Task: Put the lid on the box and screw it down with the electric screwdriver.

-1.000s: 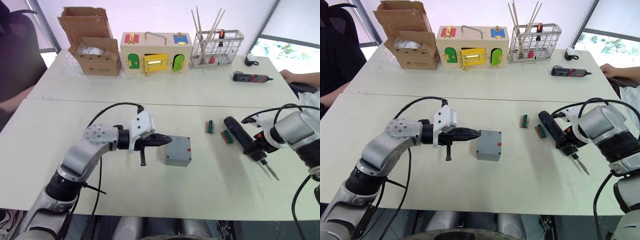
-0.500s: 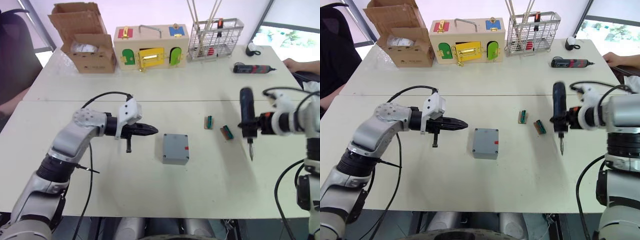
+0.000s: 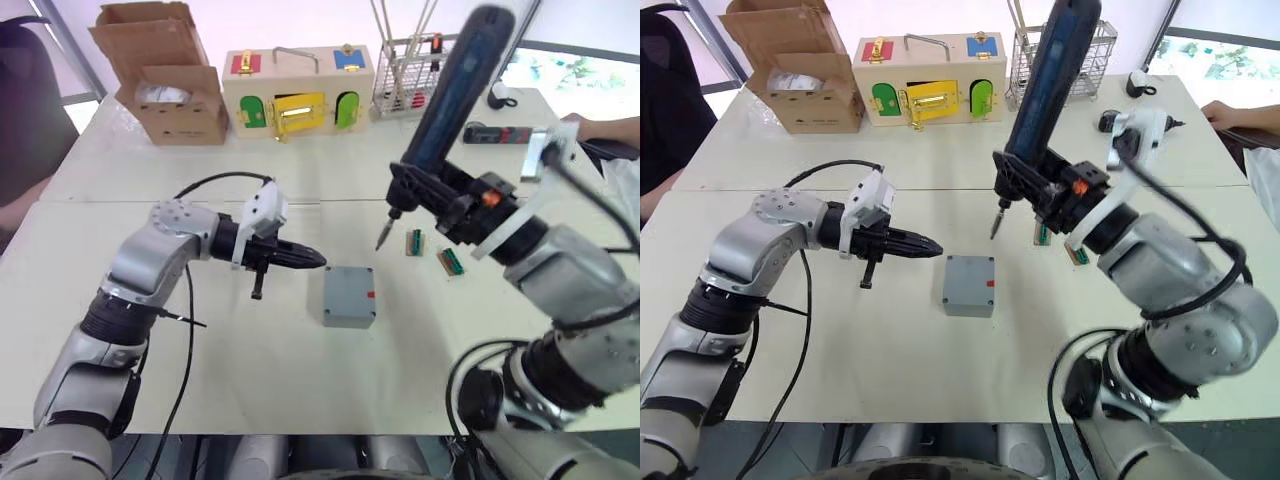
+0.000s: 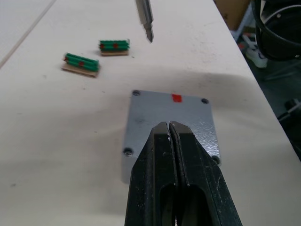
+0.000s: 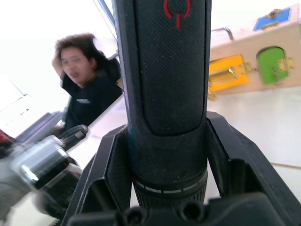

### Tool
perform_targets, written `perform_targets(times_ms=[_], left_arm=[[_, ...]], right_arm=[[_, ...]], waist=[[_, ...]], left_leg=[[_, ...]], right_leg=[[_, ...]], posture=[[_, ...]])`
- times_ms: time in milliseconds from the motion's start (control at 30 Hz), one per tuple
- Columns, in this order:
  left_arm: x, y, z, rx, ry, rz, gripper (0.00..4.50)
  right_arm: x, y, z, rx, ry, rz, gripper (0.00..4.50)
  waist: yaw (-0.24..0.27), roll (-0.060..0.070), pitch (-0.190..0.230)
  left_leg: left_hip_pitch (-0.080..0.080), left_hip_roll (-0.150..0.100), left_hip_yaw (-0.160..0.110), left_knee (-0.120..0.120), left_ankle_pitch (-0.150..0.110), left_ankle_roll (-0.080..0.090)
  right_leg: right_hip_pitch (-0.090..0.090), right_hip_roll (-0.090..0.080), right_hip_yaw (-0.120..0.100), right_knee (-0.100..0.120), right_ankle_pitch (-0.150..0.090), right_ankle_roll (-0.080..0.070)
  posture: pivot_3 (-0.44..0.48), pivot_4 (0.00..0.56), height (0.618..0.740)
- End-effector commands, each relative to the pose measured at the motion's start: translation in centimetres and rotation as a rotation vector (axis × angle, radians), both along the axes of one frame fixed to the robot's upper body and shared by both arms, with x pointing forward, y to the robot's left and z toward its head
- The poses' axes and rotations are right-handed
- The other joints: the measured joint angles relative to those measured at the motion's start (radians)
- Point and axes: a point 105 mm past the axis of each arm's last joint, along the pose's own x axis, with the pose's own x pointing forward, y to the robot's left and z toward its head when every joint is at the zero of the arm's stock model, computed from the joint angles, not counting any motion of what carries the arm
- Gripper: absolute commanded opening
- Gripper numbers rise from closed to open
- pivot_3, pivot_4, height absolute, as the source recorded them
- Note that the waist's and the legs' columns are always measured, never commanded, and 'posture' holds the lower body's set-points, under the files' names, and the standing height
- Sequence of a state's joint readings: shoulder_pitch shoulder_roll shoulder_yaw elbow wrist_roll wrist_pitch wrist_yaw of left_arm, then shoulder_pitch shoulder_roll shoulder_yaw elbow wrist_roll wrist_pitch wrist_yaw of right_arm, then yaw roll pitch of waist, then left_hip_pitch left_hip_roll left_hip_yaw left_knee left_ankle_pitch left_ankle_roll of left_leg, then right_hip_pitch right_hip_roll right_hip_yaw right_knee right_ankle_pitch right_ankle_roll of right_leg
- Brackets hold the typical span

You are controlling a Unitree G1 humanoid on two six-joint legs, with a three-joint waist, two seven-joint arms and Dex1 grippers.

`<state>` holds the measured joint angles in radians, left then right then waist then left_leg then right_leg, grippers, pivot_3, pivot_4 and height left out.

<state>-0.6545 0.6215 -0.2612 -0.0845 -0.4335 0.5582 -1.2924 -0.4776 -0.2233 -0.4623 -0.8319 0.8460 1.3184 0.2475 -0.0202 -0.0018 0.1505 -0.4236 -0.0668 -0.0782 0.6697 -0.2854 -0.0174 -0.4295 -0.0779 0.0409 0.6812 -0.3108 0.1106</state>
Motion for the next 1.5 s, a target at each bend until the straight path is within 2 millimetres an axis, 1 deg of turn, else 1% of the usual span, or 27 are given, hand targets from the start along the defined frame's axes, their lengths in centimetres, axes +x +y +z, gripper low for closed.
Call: perform_targets(times_ms=[33,200,333,433,800,1067,1133,1233,1300,1333,1400,1433,1500], left_arm=[[-0.4,-1.1,-0.6,0.009,-0.051,-0.027,0.0],[0.2,-2.3,-1.5,-0.001,-0.068,-0.014,0.0],[0.4,-2.5,-2.5,0.045,-0.093,-0.024,0.0],[0.5,-2.6,-2.8,0.059,-0.101,-0.031,0.0],[0.5,-2.7,-2.7,0.057,-0.106,-0.037,0.0],[0.6,-2.8,-2.6,0.05,-0.101,-0.035,0.0],[0.6,-2.8,-2.6,0.05,-0.103,-0.034,0.0],[0.6,-2.8,-2.8,0.061,-0.106,-0.035,0.0],[0.6,-2.7,-3.3,0.082,-0.1,-0.041,0.0],[0.6,-2.7,-3.5,0.087,-0.1,-0.045,0.0],[0.4,-2.7,-3.7,0.098,-0.092,-0.057,0.0],[0.4,-2.7,-3.9,0.105,-0.09,-0.064,0.0],[0.3,-2.7,-4.1,0.117,-0.089,-0.074,0.0]], right_arm=[[-0.6,0.6,0.7,0.005,-0.146,0.007,1.83],[0.1,0.5,-0.6,-0.02,-0.176,-0.039,1.83],[0.6,0.6,-1.1,-0.034,-0.194,-0.053,1.83],[0.7,0.8,-1.4,-0.031,-0.195,-0.056,1.83],[0.9,1.1,-2.6,-0.043,-0.176,-0.065,1.83],[1.2,0.8,-3.4,-0.083,-0.153,-0.056,1.83],[1.1,1.0,-3.9,-0.087,-0.136,-0.038,1.83],[0.4,2.1,-5.4,-0.142,-0.117,0.015,1.83],[0.2,2.5,-6.1,-0.111,-0.093,0.036,1.83],[0.1,2.5,-6.2,-0.071,-0.077,0.039,1.83],[0.1,2.7,-6.3,-0.045,-0.071,0.041,1.83],[0.0,2.8,-6.5,-0.055,-0.07,0.047,1.83],[-0.3,3.1,-7.6,-0.098,-0.055,0.066,1.83]], waist=[[-0.001,0.0,0.0],[0.001,0.0,0.0],[0.0,0.0,0.0],[0.0,0.0,0.0],[0.002,0.0,0.0],[0.002,0.0,0.0],[0.003,0.0,0.0],[0.003,0.0,0.0],[0.002,-0.001,-0.001],[0.002,-0.002,-0.001],[0.002,-0.002,-0.001],[0.002,-0.002,-0.001],[0.0,-0.002,-0.001]], left_leg=[[0.0,0.0,0.0,0.0,0.0,0.001],[0.002,-0.001,0.001,0.0,0.003,0.0],[0.004,-0.001,0.001,-0.001,0.003,-0.001],[0.004,-0.001,0.001,-0.001,0.004,-0.001],[0.004,-0.001,0.0,-0.001,0.004,-0.001],[0.004,-0.001,0.0,-0.001,0.004,-0.001],[0.004,-0.001,0.0,-0.001,0.004,-0.001],[0.005,-0.001,0.0,-0.001,0.004,-0.001],[0.006,-0.001,0.0,-0.001,0.003,-0.001],[0.008,-0.001,0.0,-0.002,0.003,-0.001],[0.014,-0.001,0.0,-0.003,0.003,-0.001],[0.016,-0.001,0.0,-0.004,0.003,-0.001],[0.018,-0.001,-0.001,-0.004,0.003,0.0]], right_leg=[[0.0,0.0,0.0,0.0,0.0,0.0],[0.0,0.0,0.0,0.0,0.0,0.0],[0.001,0.001,0.0,0.001,0.0,0.0],[0.001,0.001,0.0,0.001,0.0,0.0],[0.001,0.0,0.0,0.001,0.0,0.0],[0.002,0.001,-0.001,0.001,0.0,0.0],[0.002,0.001,-0.001,0.001,0.0,0.0],[0.003,0.001,-0.001,0.001,0.0,0.0],[0.004,0.001,-0.001,0.001,0.0,0.0],[0.006,0.001,-0.001,0.001,0.0,0.0],[0.011,0.001,-0.001,0.0,0.0,0.0],[0.013,0.001,-0.001,0.0,0.0,0.0],[0.016,0.001,-0.001,-0.001,-0.001,0.001]], posture=[[0.0,0.15,0.74],[0.0,0.15,0.74],[0.0,0.15,0.74],[0.0,0.15,0.74],[0.0,0.15,0.74],[0.0,0.15,0.74],[0.0,0.15,0.74],[0.0,0.15,0.74],[0.0,0.15,0.74],[0.0,0.15,0.74],[0.0,0.15,0.74],[0.0,0.15,0.74],[0.0,0.15,0.74]])
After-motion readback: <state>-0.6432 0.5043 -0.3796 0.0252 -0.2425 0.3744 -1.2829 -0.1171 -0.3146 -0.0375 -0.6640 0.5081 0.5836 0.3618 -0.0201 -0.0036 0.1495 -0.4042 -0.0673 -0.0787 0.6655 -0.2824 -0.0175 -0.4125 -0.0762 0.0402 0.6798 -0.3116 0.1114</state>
